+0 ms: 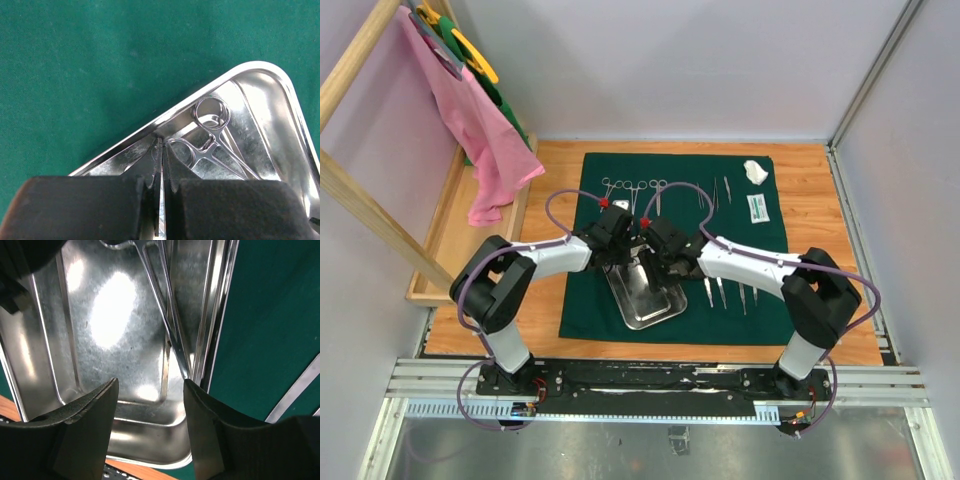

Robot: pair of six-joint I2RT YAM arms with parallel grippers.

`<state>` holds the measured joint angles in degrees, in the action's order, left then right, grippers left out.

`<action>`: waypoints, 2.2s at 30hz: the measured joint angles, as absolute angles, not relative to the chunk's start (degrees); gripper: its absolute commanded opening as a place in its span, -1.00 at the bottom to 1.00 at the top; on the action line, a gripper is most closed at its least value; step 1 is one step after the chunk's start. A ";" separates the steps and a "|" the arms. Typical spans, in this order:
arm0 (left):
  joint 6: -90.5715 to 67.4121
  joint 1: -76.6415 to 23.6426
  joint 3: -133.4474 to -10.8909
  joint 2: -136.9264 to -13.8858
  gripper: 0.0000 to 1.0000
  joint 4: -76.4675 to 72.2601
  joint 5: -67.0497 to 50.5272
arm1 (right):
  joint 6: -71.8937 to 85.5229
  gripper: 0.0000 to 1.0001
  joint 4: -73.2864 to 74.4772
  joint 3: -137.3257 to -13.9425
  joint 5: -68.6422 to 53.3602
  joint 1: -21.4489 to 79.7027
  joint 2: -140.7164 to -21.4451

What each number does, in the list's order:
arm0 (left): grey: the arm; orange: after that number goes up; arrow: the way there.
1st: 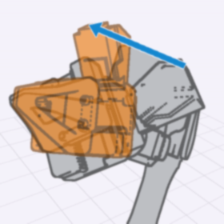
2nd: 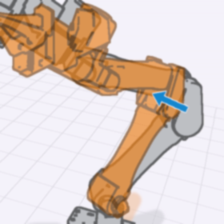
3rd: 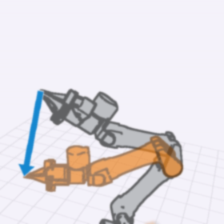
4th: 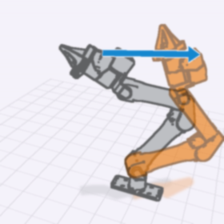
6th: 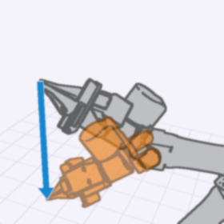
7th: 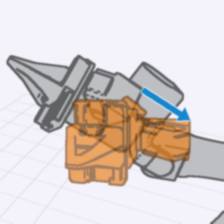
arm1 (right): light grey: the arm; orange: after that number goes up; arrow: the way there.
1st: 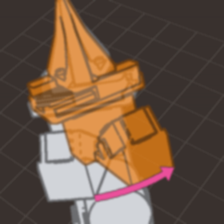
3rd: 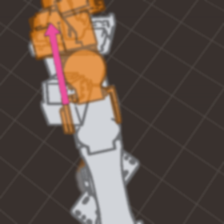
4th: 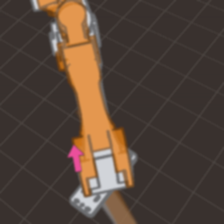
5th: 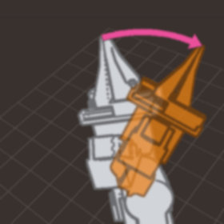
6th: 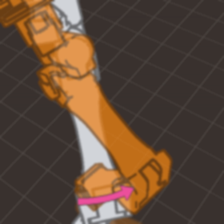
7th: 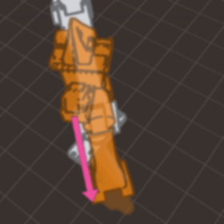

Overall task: Open and lay out the surgical kit
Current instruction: Pick up the medical item from the container, then place the medical item in the surgical kit.

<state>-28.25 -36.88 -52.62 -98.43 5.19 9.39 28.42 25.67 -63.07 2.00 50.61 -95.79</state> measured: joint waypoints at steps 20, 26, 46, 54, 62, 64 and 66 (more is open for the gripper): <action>-27.29 -36.91 -53.17 -100.40 -0.99 1.80 9.76 | 23.53 -0.08 25.32 -69.47 -1.63 46.70 -106.19; -27.29 -36.91 -53.23 -100.97 -0.99 0.43 9.54 | 23.29 -0.93 25.28 -68.75 -1.30 46.52 -105.73; -26.65 -34.87 -61.23 -84.20 0.35 11.46 9.26 | 22.22 -0.99 31.66 -70.00 -1.37 46.17 -92.71; -26.35 -30.46 -61.49 -74.89 0.38 11.05 9.13 | 21.06 -0.99 32.80 -80.95 0.27 39.16 -96.12; -27.07 -27.18 -53.45 -75.40 0.39 13.06 7.22 | 19.59 -0.99 32.12 -100.01 1.69 28.51 -115.66; -27.05 -25.91 -53.45 -76.07 0.39 12.73 6.48 | 19.38 -0.99 31.88 -104.73 1.69 27.07 -120.64; -27.03 -24.80 -53.45 -76.66 0.39 12.43 5.96 | 19.33 -0.99 31.90 -108.09 1.61 26.22 -124.42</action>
